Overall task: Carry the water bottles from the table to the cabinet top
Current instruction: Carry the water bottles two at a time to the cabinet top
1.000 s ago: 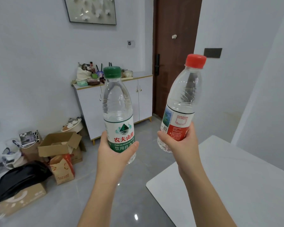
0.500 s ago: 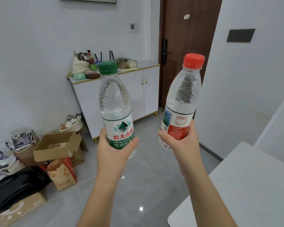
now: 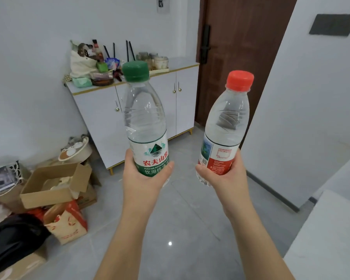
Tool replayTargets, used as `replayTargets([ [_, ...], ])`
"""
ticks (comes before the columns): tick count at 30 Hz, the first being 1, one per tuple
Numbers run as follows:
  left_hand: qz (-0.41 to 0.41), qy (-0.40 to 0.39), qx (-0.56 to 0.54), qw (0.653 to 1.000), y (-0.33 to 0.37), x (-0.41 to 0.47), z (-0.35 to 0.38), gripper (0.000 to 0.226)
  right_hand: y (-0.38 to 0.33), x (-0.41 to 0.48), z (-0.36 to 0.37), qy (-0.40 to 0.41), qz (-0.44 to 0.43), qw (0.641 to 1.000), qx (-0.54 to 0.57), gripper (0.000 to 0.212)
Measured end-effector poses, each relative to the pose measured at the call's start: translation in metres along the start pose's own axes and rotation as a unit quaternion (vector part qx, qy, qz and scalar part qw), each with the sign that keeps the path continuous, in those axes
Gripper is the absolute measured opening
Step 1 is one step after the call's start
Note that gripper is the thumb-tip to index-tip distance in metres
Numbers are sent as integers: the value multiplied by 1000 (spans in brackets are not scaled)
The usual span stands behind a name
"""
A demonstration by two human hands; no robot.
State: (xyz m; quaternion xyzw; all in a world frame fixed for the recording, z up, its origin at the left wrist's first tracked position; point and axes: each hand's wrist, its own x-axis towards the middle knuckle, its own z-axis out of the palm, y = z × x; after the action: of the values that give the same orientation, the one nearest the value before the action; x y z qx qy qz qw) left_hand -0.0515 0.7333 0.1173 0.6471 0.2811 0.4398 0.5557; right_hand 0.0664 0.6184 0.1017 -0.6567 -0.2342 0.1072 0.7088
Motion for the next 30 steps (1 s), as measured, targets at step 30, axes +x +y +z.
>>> replayTargets([
  [30,-56,-26,-51,997,-127,404,155,59,86,405,86,77,-28,997,-8,64],
])
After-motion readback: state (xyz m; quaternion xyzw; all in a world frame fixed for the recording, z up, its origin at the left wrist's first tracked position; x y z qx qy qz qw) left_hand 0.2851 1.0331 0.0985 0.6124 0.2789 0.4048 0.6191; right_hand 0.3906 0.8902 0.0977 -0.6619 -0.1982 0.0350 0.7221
